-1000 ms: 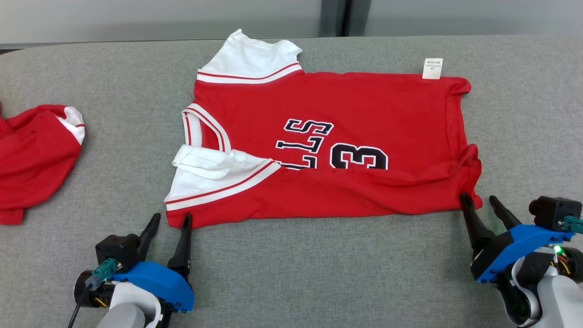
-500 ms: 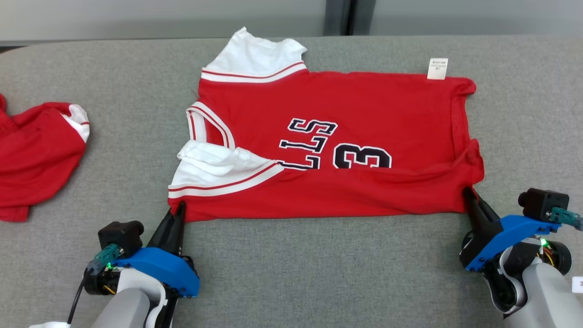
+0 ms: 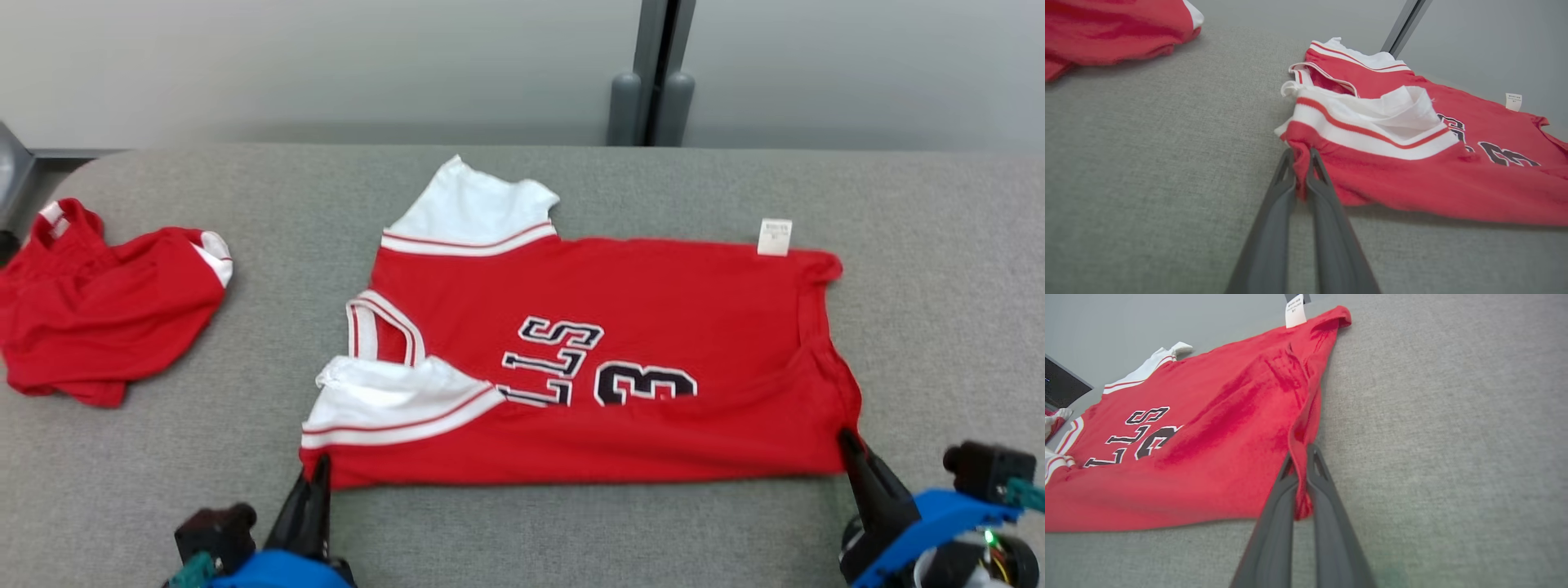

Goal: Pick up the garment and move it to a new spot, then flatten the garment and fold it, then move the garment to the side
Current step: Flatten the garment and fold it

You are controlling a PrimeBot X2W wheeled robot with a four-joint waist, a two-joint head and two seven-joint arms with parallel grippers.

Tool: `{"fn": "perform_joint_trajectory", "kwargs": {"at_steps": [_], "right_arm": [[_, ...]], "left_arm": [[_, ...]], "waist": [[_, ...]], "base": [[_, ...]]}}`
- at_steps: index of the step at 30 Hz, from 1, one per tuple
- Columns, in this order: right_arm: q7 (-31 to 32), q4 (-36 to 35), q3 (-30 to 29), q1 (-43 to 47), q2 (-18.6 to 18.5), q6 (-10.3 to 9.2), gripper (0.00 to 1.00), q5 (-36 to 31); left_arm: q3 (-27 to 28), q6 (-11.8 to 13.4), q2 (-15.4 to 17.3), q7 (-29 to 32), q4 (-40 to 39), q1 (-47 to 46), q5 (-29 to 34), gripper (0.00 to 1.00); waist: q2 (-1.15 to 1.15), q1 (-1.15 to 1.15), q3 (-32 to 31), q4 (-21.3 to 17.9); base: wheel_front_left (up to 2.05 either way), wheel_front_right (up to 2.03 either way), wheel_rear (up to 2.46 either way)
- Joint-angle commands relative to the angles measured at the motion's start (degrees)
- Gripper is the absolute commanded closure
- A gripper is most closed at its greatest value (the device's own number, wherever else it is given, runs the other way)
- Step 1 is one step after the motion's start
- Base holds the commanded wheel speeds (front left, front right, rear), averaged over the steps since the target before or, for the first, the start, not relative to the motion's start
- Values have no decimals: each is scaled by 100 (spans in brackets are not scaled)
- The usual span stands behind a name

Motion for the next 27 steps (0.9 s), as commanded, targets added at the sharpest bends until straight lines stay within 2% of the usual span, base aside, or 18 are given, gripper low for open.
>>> {"fn": "perform_joint_trajectory", "kwargs": {"at_steps": [1, 6, 12, 13, 14, 27], "right_arm": [[63, -249, -65, 323, -25, 3, 100, -11], [374, -878, -227, 909, 97, 3, 100, 54], [697, -1366, -283, 1316, 197, 3, 100, -79], [775, -1480, -311, 1353, 244, 3, 20, -109], [784, -1529, -331, 1370, 261, 3, 0, -150], [254, -1927, -265, 893, 314, 3, 0, -545]], "left_arm": [[3, 118, 17, -28, -257, 271, -1, 100], [-17, 354, 62, 22, -863, 856, -14, 100], [-103, 496, 119, 215, -1186, 1120, 22, 100], [-100, 551, 106, 207, -1249, 1135, 37, 7], [-99, 574, 94, 202, -1256, 1142, 45, 0], [262, 813, 228, -19, -1628, 757, 443, 0]], "waist": [[0, 1, -68, 45], [0, 1, -131, 85], [0, 1, -149, 92], [0, 1, -151, 57], [0, 1, -158, 42], [0, 1, -260, -186]], "base": [[0, 0, 0], [0, 0, 0], [0, 0, 0], [0, 0, 0], [0, 0, 0], [0, 0, 0]]}}
